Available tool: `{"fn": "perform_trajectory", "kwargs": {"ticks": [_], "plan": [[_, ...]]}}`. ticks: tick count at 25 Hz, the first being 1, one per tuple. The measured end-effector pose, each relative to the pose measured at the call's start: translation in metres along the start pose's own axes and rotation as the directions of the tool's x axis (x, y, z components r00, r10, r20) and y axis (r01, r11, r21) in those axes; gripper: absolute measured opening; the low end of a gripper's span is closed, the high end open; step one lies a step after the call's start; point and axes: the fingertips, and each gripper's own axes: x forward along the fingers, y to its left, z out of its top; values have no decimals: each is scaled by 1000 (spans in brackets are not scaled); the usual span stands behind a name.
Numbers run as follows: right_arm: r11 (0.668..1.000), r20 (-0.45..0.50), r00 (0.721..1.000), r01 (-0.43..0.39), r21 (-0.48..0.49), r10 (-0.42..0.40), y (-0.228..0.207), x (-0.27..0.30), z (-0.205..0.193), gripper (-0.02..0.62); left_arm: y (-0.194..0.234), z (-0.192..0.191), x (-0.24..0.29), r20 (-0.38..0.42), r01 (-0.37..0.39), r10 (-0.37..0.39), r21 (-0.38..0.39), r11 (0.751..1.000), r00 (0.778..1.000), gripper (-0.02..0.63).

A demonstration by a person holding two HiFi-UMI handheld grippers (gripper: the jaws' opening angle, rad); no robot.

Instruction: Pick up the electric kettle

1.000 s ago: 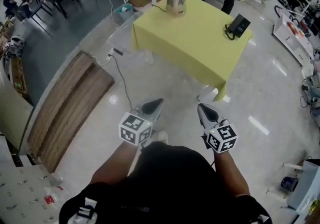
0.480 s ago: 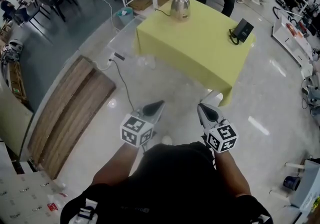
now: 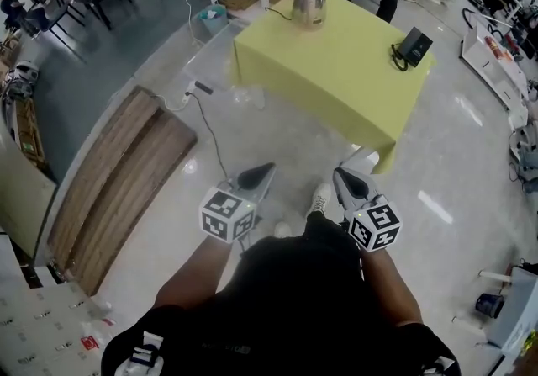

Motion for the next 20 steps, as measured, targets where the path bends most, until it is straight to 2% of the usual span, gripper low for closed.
{"fn": "perform_trajectory", "kwargs": {"ticks": [8,14,20], "plan": [[1000,-1,1000,-10,8,10,-5,10,-3,6,-1,-8,5,-13,9,-9,-22,1000,1000,2],[1000,-5,1000,-19,19,19,-3,15,-2,6,4,-4,8,-25,6,-6,-10,1000,1000,2],[999,-14,1000,-1,37,2,-18,18,-7,6,12,-3,22,-23,-2,1,-21,1000,1000,2]]}}
